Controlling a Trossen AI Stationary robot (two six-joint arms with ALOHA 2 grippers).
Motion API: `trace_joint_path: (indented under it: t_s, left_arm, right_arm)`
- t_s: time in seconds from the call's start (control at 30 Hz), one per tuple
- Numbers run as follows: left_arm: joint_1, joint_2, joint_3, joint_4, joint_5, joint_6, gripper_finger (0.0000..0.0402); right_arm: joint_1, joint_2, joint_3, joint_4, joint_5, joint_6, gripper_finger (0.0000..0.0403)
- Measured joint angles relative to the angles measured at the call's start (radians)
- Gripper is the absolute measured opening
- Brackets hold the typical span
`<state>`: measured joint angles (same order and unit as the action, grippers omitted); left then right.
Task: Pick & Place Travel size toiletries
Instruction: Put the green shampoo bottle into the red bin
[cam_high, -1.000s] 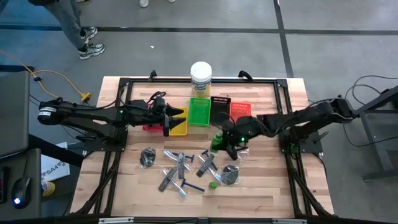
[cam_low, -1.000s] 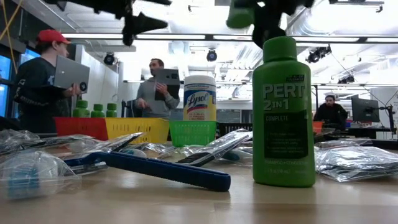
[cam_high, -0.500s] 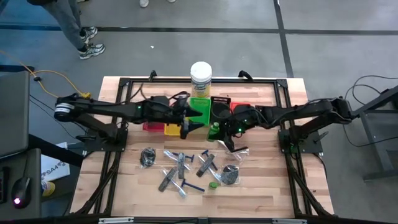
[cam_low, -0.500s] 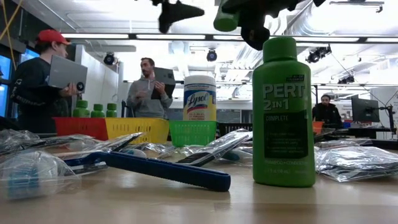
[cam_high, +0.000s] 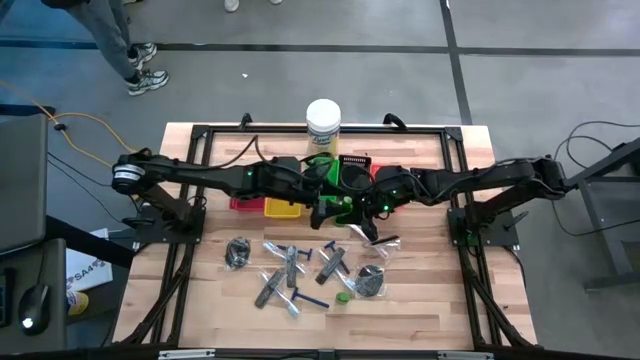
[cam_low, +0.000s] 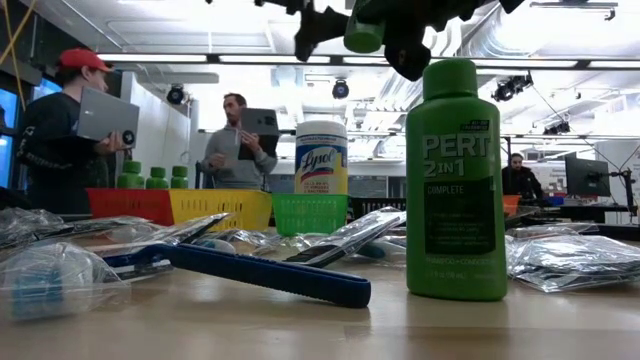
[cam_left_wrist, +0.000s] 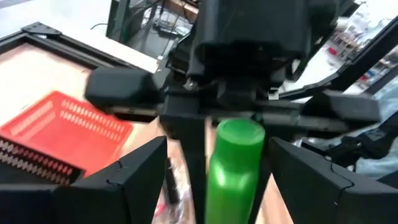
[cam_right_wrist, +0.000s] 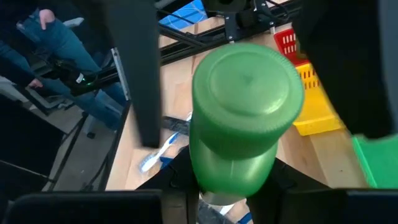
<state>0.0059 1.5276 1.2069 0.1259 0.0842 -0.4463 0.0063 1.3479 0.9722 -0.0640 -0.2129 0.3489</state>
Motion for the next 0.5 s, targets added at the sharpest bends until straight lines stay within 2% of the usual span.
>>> trace_joint_path:
  t_s: [0.27,0.5]
  left_arm:
    - [0.000,0.028,0.007,0.006,0.041,-0.034,0.0264]
    - [-0.010,0.027,0.007,0.022,0.064,-0.036,0.0206]
  right_arm:
    - [0.000,0.000,0.000,0.001,-0.006,-0.007,0.0087]
    - [0.000,0.000,0.000,0.001,-0.007,-0.013,0.0087]
